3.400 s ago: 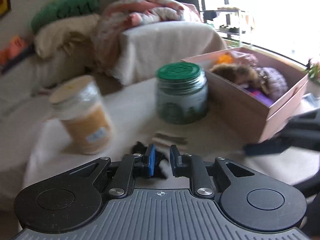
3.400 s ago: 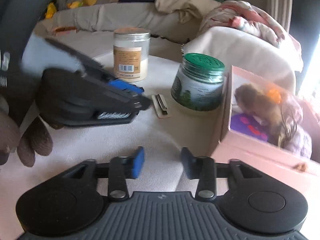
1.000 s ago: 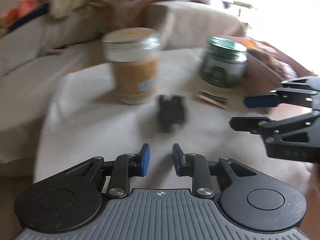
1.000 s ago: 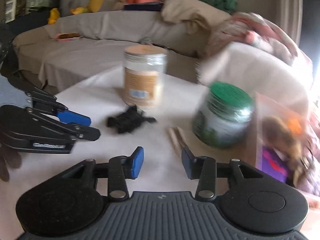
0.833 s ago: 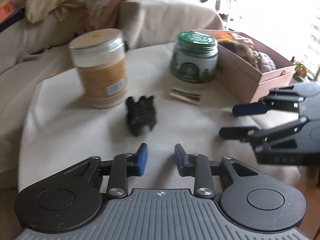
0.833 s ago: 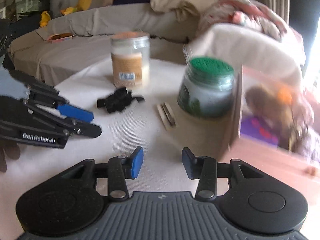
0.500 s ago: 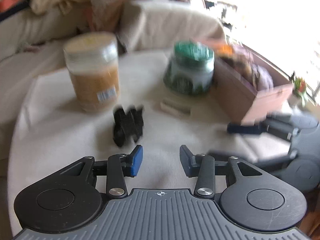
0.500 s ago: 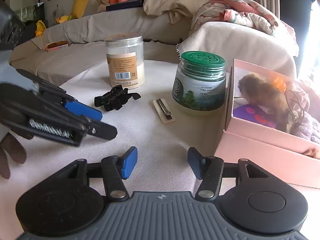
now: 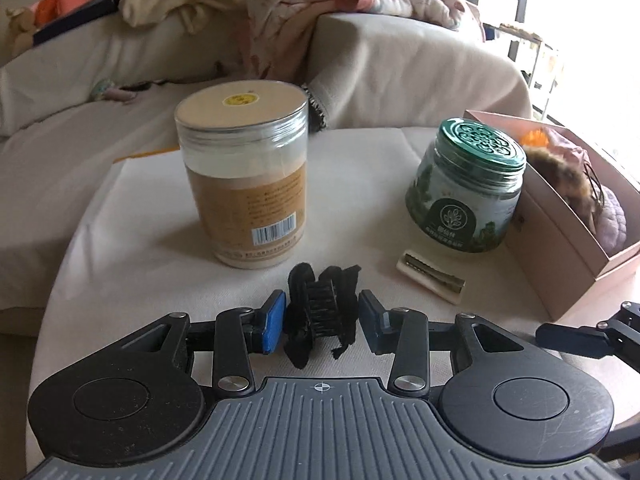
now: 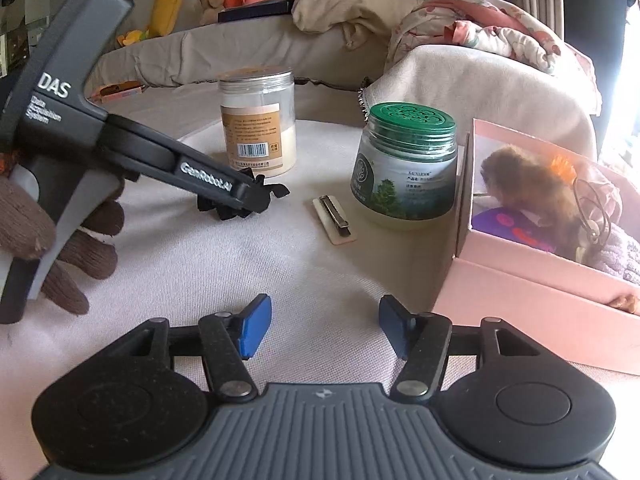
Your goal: Organize soft objects
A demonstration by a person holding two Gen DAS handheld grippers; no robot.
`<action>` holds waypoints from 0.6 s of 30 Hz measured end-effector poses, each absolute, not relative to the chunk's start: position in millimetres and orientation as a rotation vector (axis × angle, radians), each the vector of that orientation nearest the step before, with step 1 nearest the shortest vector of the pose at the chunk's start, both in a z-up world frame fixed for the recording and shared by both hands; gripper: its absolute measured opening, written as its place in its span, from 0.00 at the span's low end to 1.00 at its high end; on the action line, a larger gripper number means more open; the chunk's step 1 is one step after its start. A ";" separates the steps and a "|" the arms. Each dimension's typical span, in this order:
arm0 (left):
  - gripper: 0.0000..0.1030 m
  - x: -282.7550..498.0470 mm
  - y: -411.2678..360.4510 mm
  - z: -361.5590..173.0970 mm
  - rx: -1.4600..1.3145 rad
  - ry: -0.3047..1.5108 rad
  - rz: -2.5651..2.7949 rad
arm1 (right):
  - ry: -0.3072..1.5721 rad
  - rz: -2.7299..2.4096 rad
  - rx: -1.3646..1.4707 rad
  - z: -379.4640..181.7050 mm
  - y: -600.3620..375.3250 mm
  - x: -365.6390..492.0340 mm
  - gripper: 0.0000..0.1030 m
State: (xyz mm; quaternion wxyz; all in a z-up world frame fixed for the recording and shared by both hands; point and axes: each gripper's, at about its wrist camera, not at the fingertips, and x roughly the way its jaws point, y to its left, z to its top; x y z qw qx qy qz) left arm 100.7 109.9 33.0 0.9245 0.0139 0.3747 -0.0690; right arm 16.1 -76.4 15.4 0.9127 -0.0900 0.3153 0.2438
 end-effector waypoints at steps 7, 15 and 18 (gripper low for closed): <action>0.41 98.1 118.6 28.5 0.014 0.762 -0.150 | 0.576 0.455 -0.293 35.7 -50.5 32.9 0.45; 0.40 90.9 129.3 30.8 -0.004 0.753 -0.160 | 0.707 0.449 -0.258 32.1 -29.8 84.8 0.42; 0.40 89.1 134.0 31.3 -0.017 0.749 -0.162 | 0.740 0.441 -0.246 27.0 -27.4 95.2 0.41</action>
